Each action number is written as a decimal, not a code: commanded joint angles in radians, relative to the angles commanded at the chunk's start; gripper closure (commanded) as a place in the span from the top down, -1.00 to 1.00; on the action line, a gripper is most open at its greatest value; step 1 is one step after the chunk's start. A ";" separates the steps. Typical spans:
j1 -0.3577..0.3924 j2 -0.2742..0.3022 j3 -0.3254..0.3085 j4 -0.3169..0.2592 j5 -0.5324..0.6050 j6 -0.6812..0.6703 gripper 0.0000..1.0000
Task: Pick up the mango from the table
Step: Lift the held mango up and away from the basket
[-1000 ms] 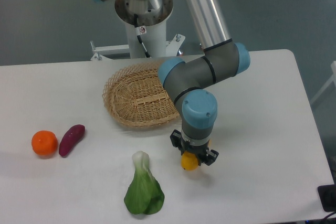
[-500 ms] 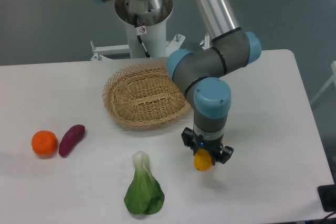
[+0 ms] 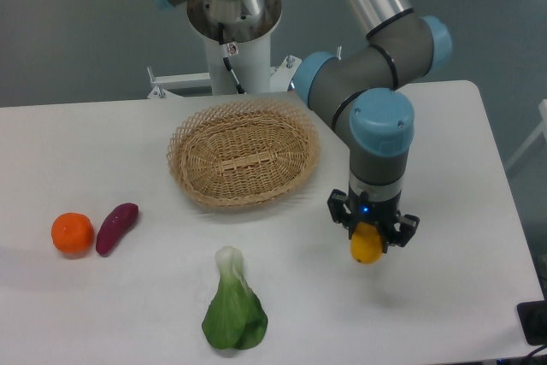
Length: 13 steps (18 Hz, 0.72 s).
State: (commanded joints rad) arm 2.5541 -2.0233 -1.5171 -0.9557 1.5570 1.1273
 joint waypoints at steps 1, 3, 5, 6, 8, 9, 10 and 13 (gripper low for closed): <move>0.009 0.005 -0.002 0.000 0.002 0.018 0.20; 0.028 0.017 -0.012 0.002 0.000 0.069 0.20; 0.034 0.023 -0.017 0.000 0.002 0.133 0.21; 0.037 0.026 -0.017 0.000 0.002 0.141 0.22; 0.041 0.026 -0.017 0.000 0.000 0.141 0.24; 0.043 0.025 -0.017 0.000 0.002 0.143 0.26; 0.043 0.025 -0.017 0.002 0.005 0.143 0.27; 0.060 0.026 -0.017 0.000 0.011 0.181 0.27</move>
State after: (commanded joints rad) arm 2.6138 -1.9973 -1.5340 -0.9557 1.5677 1.3082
